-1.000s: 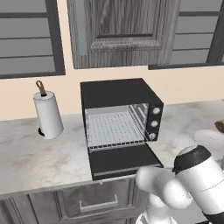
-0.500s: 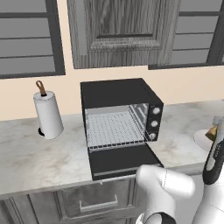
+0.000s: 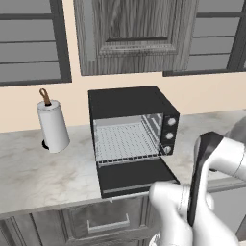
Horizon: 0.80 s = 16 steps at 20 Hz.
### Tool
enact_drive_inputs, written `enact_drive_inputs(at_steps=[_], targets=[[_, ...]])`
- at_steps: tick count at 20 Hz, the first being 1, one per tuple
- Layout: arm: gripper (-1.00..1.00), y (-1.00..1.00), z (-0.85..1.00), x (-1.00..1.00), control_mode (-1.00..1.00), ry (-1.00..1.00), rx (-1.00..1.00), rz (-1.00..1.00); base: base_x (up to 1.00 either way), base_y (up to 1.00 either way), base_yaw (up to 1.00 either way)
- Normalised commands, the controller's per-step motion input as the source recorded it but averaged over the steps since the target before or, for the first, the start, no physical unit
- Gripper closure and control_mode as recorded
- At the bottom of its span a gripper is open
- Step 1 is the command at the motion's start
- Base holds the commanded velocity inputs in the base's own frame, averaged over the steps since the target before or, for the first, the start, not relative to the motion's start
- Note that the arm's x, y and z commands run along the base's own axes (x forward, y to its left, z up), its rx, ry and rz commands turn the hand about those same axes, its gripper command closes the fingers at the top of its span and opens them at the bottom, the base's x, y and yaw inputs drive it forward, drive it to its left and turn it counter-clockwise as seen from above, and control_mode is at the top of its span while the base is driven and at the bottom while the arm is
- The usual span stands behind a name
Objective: Pull the toaster oven rack outwards. Pick up the baguette from the plate and place it on the toaster oven rack. Close the toaster oven door fully and set the temperature to the lowest setting.
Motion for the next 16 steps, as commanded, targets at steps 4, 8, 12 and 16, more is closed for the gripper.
enact_drive_inputs(at_steps=[4, 8, 12, 16], targets=[[1.00, 0.99, 0.29, 0.00, -1.00, 0.09, 0.28, -0.14, 0.00, 0.00, 0.00], [1.00, 1.00, 0.03, -0.06, -1.00, 0.02, 0.33, -0.15, 0.00, 0.00, 0.00], [1.00, 1.00, -0.06, -0.06, -1.00, 0.00, 0.35, -0.15, 0.00, 0.00, 0.00], [1.00, 0.99, -0.07, 0.01, -1.00, -0.03, 0.30, -0.15, 0.00, 0.00, 0.00]])
